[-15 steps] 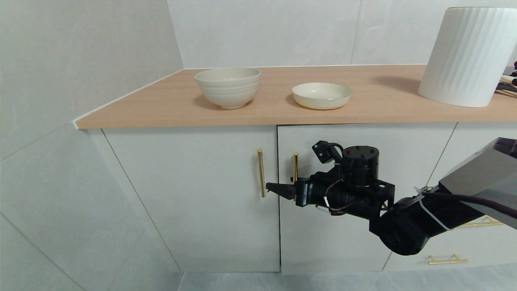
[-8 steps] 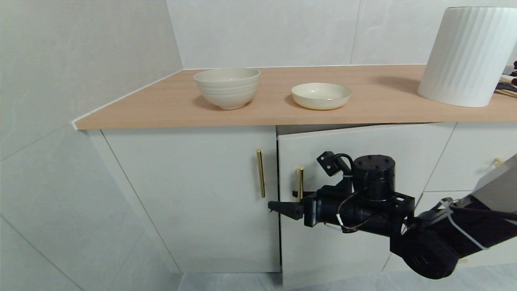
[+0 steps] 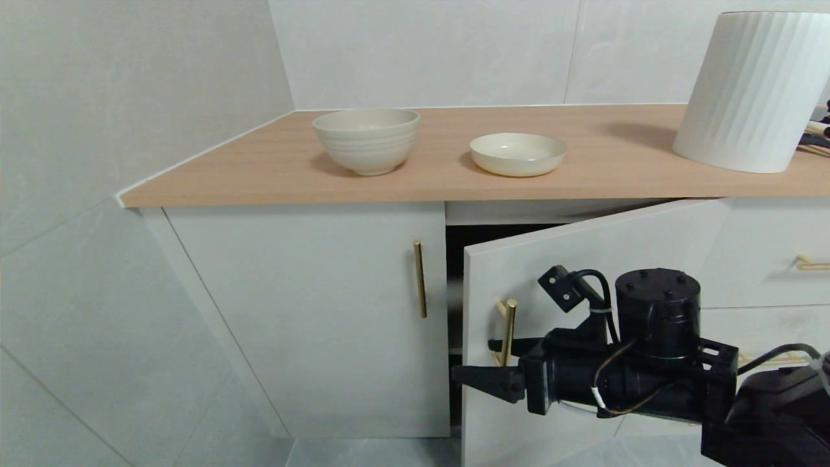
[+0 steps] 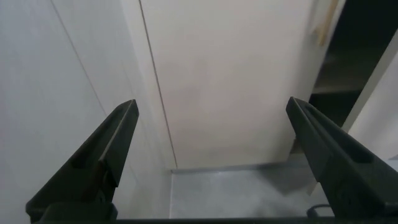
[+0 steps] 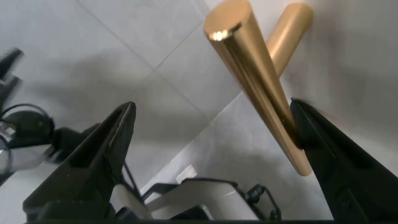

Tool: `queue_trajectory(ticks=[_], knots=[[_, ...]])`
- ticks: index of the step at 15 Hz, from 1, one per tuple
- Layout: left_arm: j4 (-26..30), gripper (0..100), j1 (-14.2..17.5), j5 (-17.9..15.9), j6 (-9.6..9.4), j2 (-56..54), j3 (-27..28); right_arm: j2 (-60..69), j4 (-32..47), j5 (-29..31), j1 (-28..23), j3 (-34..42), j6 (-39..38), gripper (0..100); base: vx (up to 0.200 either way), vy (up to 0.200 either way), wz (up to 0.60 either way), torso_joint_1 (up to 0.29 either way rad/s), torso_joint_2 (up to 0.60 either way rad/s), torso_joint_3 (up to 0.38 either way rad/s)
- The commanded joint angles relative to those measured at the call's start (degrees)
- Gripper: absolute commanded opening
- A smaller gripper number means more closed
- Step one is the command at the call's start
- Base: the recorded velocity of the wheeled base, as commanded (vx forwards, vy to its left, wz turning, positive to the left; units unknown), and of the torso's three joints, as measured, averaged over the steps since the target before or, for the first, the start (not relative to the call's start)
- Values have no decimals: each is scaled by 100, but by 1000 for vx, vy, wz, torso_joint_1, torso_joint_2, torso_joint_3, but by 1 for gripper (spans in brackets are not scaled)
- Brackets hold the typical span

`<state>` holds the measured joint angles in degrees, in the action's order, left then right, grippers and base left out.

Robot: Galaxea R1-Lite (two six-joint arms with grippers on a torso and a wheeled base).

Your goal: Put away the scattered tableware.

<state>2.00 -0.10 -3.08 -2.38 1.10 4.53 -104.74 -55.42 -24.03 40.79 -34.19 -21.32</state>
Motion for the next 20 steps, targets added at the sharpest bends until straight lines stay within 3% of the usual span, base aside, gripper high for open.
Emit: queue_trajectory(ticks=[1, 4, 5, 6, 10, 12, 13, 16, 20], knots=[[389, 100, 1, -228, -8, 866, 839, 367, -22, 21, 43, 255, 14, 100, 0, 0, 0, 0, 0, 0], [380, 100, 1, -324, -184, 2492, 1506, 595, -22, 30, 78, 440, 14, 100, 0, 0, 0, 0, 0, 0], [336, 100, -52, -333, -237, 3590, 1946, 648, -13, 30, 78, 466, 14, 100, 0, 0, 0, 0, 0, 0], [240, 100, -280, -333, -228, 4267, 2236, 657, -13, 30, 78, 537, 14, 100, 0, 0, 0, 0, 0, 0], [-710, 100, -1194, -298, -87, 5823, 2491, 841, -13, 39, 96, 800, 14, 100, 0, 0, 0, 0, 0, 0], [-1035, 100, -1625, -316, 255, 6174, 2517, 920, -13, 30, 105, 976, 14, 100, 0, 0, 0, 0, 0, 0], [-1123, 0, -1862, -324, 405, 6315, 2526, 912, -13, 30, 113, 1011, 14, 100, 0, 0, 0, 0, 0, 0], [-1536, 0, -2398, -342, 466, 6983, 2561, 894, -13, 30, 140, 1020, 14, 100, 0, 0, 0, 0, 0, 0], [-2714, 0, -2838, -342, 580, 7950, 2640, 912, -13, 39, 140, 1020, 14, 100, 0, 0, 0, 0, 0, 0]])
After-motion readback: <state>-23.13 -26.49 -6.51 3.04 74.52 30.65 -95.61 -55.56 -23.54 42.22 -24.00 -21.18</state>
